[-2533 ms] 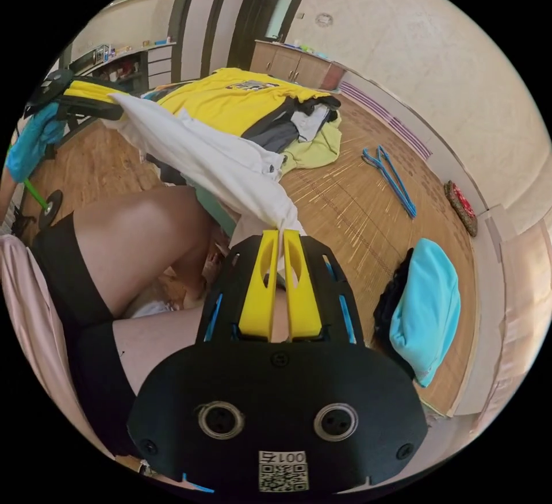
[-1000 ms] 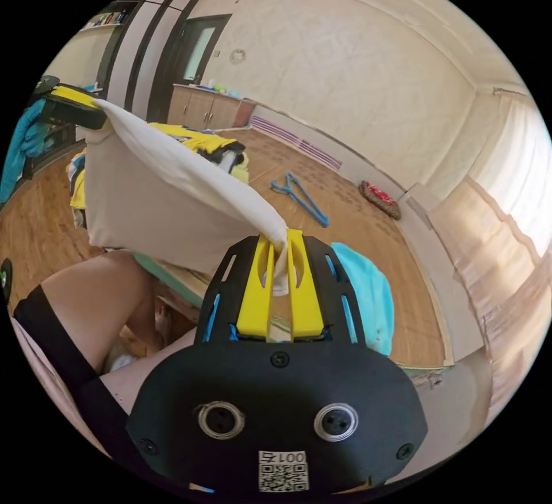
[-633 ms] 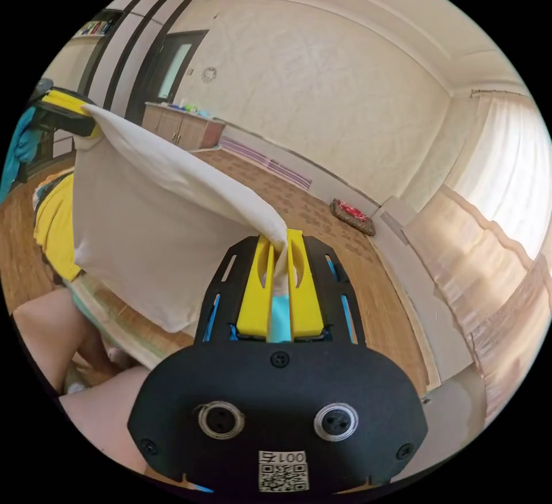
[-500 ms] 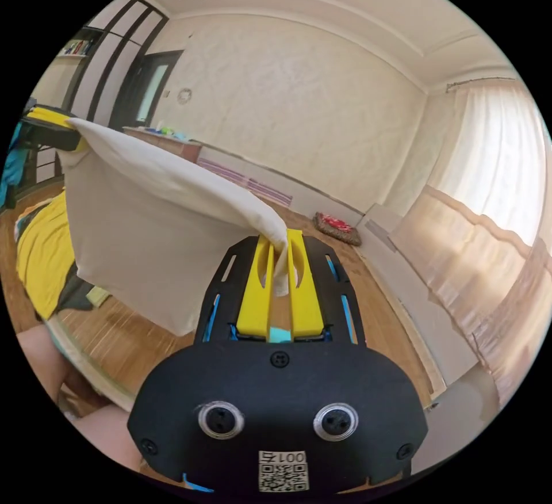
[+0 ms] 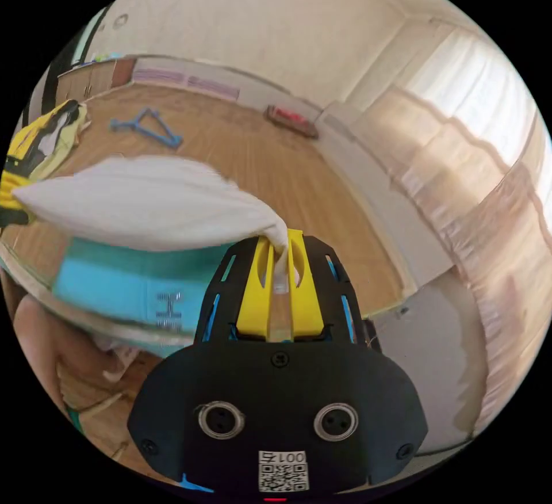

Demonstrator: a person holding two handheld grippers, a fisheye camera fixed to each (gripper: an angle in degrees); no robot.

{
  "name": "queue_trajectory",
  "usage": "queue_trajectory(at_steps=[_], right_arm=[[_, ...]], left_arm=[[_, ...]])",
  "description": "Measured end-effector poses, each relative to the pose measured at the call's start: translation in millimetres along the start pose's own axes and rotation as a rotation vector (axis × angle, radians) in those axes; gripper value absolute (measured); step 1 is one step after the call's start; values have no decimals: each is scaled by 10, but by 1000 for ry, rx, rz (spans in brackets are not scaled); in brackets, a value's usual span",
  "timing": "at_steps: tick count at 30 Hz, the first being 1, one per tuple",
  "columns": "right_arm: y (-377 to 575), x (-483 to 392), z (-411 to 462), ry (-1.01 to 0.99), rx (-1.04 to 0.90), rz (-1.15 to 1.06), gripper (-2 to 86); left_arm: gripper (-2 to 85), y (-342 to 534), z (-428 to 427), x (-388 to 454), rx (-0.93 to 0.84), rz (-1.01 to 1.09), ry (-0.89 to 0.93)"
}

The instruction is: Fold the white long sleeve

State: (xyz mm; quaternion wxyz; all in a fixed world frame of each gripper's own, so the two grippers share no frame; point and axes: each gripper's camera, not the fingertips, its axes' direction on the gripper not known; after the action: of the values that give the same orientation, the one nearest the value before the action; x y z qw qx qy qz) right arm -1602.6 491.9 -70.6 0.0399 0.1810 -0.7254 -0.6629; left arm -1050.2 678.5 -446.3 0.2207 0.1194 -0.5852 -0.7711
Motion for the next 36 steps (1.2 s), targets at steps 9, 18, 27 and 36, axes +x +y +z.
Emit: queue_trajectory(at_steps=[9, 18, 27, 36], right_arm=[[192, 82, 92, 5, 21, -4, 40], [323, 124, 225, -47, -66, 34, 27], [345, 85, 42, -31, -134, 48, 11], [713, -67, -664, -33, -81, 129, 5]], left_arm=[[-13, -106, 205, 125, -65, 73, -35], [-7, -126, 465, 215, -161, 136, -75], [-10, 226, 199, -158, -133, -7, -37], [-12, 1267, -313, -944, -98, -373, -171]])
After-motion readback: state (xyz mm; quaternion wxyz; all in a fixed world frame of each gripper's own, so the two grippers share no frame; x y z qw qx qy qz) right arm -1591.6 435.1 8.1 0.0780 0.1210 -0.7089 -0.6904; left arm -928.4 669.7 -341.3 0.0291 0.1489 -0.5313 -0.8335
